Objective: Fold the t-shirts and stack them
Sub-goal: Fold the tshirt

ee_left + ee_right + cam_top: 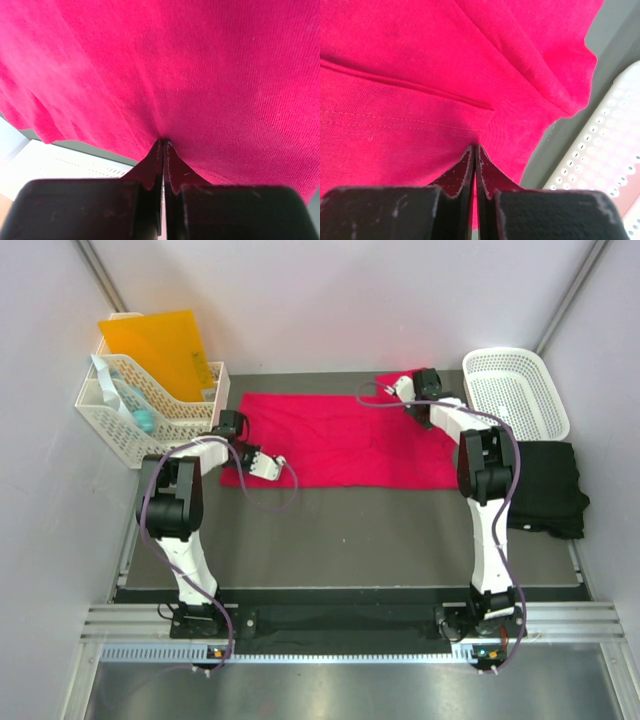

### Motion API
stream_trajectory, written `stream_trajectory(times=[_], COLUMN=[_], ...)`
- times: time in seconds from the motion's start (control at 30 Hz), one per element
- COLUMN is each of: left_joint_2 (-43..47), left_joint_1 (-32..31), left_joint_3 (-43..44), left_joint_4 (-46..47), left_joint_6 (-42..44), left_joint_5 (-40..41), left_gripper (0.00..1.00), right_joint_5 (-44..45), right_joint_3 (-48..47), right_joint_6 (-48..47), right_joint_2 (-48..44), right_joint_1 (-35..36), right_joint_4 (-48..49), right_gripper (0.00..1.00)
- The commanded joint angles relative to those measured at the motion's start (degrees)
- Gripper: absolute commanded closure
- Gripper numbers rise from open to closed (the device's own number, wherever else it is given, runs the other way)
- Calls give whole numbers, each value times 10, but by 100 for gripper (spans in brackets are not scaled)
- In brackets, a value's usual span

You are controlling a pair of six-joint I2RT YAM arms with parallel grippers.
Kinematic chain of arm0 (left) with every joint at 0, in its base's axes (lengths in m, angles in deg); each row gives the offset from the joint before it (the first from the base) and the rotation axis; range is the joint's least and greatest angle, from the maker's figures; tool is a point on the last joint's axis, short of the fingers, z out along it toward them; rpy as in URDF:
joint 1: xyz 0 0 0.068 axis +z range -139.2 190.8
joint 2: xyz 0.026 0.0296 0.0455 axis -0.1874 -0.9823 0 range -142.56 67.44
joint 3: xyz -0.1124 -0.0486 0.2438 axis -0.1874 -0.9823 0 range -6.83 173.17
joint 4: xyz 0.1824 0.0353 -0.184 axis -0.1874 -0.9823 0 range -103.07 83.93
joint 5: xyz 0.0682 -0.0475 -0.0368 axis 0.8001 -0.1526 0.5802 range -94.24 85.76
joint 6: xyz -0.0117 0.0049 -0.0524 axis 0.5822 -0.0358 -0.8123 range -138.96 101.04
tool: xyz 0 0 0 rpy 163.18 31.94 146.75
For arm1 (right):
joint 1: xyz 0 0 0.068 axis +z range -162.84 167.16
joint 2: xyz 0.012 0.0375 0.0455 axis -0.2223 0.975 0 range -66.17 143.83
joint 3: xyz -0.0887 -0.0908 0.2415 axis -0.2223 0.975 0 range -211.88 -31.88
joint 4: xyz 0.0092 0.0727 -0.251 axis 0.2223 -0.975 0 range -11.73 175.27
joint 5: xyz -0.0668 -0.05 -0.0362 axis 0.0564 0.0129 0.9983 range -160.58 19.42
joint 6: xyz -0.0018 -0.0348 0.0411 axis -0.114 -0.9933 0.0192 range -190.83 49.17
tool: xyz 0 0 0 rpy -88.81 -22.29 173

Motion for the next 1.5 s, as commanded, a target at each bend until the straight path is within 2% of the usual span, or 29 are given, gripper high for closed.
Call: stream_trajectory(times=[0.0,0.13,0.17,0.37,0.47,0.53,0.6,0.67,0.8,0.83,0.93,0.97,1.03,1.1,1.13,1.17,1.2,1.47], left_joint_2=[-19,-15,-15,0,4,11,23,40,77,83,103,112,123,141,149,165,173,212], left_joint_1=[3,3,2,1,-4,-6,-8,-12,-23,-25,-29,-29,-29,-29,-29,-29,-30,-33], left_joint_3=[7,3,1,-25,-24,-25,-22,-19,-18,-21,-31,-30,-30,-38,-45,-53,-73,-144], left_joint_4=[-25,-4,3,71,63,54,45,24,8,15,43,44,39,18,11,7,3,-2], left_joint_6=[-10,-25,-26,-32,-38,-42,-50,-67,-99,-104,-133,-154,-174,-187,-187,-186,-185,-167], left_joint_5=[33,24,22,21,19,10,2,-20,-53,-52,-45,-44,-43,-49,-51,-55,-60,-63], left_gripper=[100,100,100,100,100,100,100,100,100,97,70,53,51,63,74,97,100,100], right_joint_5=[17,21,21,40,21,-46,-119,-153,-165,-166,-187,-199,-210,-212,-211,-214,-216,-210], right_joint_3=[19,23,22,-17,-24,-24,-12,38,148,163,200,211,223,248,258,275,283,331], right_joint_6=[-4,-2,1,30,34,31,3,-19,-46,-47,-55,-61,-69,-79,-82,-85,-86,-77], right_joint_2=[-9,-23,-29,-67,-97,-124,-146,-175,-238,-248,-279,-291,-301,-317,-322,-328,-329,-323], right_joint_1=[-11,-13,-13,-10,-10,-10,-7,-6,-7,-7,-7,-7,-7,-7,-7,-7,-7,-7], right_joint_4=[2,14,19,51,39,-26,-109,-135,-132,-131,-152,-160,-183,-190,-190,-190,-190,-154], right_gripper=[100,98,92,72,78,88,92,96,96,97,97,97,97,98,99,99,100,100])
